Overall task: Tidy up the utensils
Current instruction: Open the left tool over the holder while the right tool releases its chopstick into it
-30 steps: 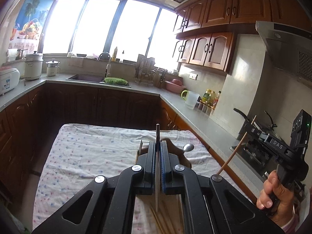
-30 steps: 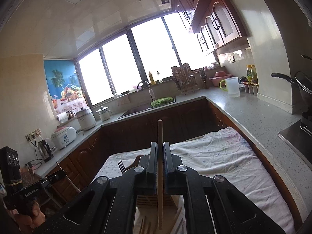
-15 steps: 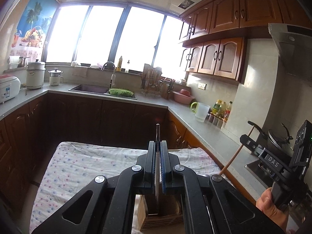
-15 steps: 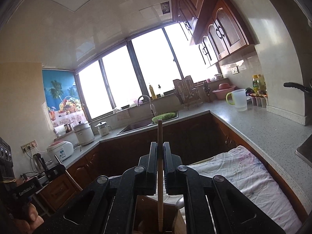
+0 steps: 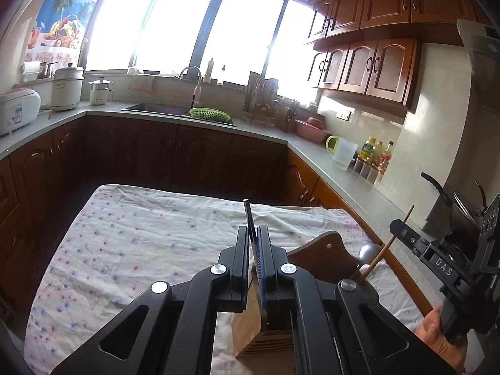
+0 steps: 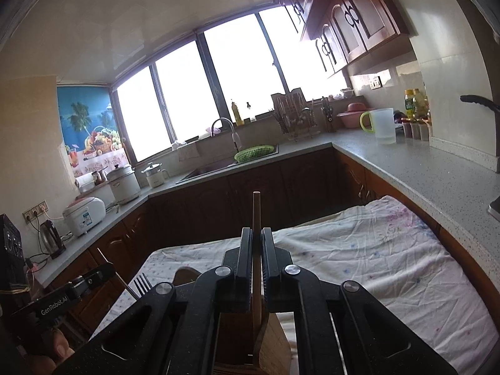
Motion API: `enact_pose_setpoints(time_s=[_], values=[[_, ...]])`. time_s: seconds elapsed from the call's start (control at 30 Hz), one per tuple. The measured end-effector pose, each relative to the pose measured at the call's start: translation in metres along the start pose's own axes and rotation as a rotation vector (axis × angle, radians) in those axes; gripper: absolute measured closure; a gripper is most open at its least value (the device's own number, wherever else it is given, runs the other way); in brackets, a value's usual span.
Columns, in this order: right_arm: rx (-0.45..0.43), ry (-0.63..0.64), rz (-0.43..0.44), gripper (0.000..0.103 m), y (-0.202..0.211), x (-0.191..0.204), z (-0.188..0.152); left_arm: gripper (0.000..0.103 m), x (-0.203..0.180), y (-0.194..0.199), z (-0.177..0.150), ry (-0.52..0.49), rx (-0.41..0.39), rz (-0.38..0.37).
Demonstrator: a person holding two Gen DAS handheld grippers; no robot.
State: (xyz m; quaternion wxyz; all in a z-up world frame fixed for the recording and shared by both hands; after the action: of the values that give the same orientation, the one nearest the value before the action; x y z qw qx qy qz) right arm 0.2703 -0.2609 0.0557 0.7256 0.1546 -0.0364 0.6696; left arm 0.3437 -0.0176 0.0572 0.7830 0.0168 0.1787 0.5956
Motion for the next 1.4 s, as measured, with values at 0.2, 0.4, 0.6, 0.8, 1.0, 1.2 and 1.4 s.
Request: enact_pose_setpoints(time_s=[0.2,0.4,0.6,0.8,1.0,1.2,1.4], values=[[0.015,-0.014,-0.01,0.097,-0.002,-0.005,-0.001,0.1,-0.002,0.003,0.003,-0.009,-0.001,-0.003],[0.019,-0.014,-0.013,0.097,-0.003,-0.006,-0.002,0.099,0.005,0.01,-0.001,0.011,0.011,-0.01],[0.035,-0.048,-0.004,0.077,-0.002,-0.013,-0.001,0.069,0.013,0.022,0.003,0.034,0.011,-0.001],[-0.025,-0.086,0.016,0.016,0.024,-0.015,0.011,0.028,0.012,0.059,0.001,0.016,-0.048,0.044],[-0.069,-0.079,0.014,0.001,0.061,-0.013,0.02,0.018,0.018,0.101,-0.011,0.046,-0.056,0.074],[-0.043,-0.095,0.007,0.001,0.094,-0.016,0.007,0.016,0.018,0.138,-0.031,0.045,-0.025,0.091],[0.006,-0.117,-0.011,0.001,0.127,-0.021,-0.015,0.016,0.018,0.164,-0.048,0.047,0.03,0.09]])
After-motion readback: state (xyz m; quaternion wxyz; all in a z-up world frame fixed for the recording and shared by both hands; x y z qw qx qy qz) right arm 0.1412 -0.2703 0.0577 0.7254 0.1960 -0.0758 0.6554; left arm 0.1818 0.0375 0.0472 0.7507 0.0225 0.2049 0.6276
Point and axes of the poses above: each gripper's, at about its wrist camera, not at the fingertips, and y roughly against the way its jaws point, x to its left, z to its top, the point moved 1 cm from there along -y, roughly the way its jaws point, and after that the axes turned 12 degrees about -x, right-handed, at the moved point
